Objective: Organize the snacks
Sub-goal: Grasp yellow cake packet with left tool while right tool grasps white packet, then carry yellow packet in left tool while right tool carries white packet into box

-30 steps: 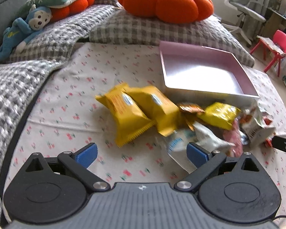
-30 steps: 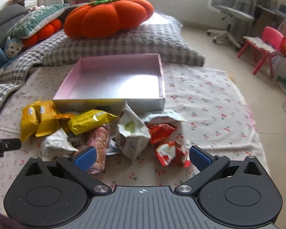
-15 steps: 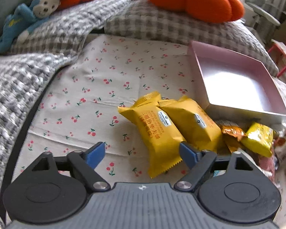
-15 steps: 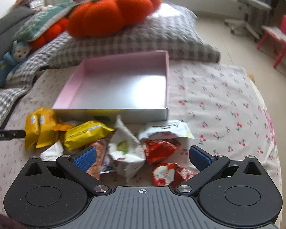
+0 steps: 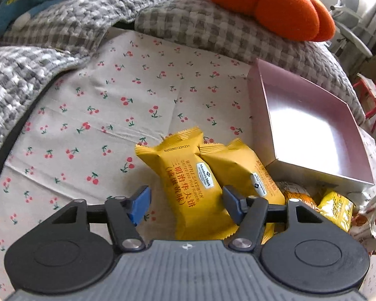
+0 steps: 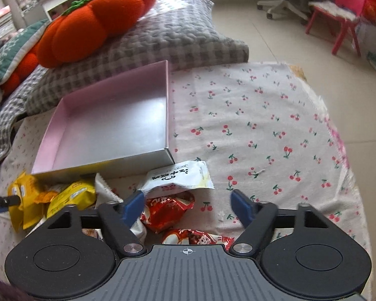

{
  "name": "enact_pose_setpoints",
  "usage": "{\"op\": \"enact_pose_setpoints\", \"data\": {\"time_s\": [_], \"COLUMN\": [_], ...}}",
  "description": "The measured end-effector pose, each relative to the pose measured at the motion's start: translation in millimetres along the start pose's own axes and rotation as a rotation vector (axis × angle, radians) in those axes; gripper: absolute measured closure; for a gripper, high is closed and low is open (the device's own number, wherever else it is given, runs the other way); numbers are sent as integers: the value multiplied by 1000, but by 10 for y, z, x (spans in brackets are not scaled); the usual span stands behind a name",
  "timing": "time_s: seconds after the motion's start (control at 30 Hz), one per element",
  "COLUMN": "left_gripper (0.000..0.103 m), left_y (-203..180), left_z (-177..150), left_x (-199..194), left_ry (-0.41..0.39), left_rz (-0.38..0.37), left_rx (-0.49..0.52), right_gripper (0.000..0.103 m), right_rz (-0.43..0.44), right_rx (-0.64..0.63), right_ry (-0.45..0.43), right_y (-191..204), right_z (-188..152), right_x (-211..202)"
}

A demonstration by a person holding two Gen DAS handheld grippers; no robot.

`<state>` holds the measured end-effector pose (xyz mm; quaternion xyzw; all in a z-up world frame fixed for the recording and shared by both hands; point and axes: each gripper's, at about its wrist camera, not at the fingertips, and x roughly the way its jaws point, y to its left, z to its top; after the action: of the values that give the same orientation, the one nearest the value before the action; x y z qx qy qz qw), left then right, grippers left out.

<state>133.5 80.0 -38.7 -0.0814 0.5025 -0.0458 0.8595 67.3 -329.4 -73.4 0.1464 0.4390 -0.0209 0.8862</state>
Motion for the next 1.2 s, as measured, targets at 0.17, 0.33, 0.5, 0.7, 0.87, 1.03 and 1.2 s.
{"op": "enact_pose_setpoints", "data": {"time_s": [0.17,0.33,0.5,0.7,0.87,1.03,1.2], "left_gripper": [51,50,51,55,58,59,61], "left_y": [-19,-5,22,12,11,21,5], "left_z": [19,20,13,2,-4,-6,-12], "left_x": [16,60,81,89,81,65,51], "left_ry": [0,11,15,18,20,23,19], "left_rz": [-8,-13,-25,-31,-30,-29,-18], "left_rx": [-3,-13,-28,-30,-38,-31,-24], "right_gripper": [48,50,47,46,45,45,53], "right_rz": [49,109,162,216,256,304,263], "right_rx": [40,91,164,288,389,483,444], "right_ry": [18,51,40,23,6,12,5], "right_y": [-60,-84,-166,-300,-402,-482,-408], "right_z": [-8,-45,-23,1,9,-28,-38], "right_x": [188,309,279,305,323,305,364]}}
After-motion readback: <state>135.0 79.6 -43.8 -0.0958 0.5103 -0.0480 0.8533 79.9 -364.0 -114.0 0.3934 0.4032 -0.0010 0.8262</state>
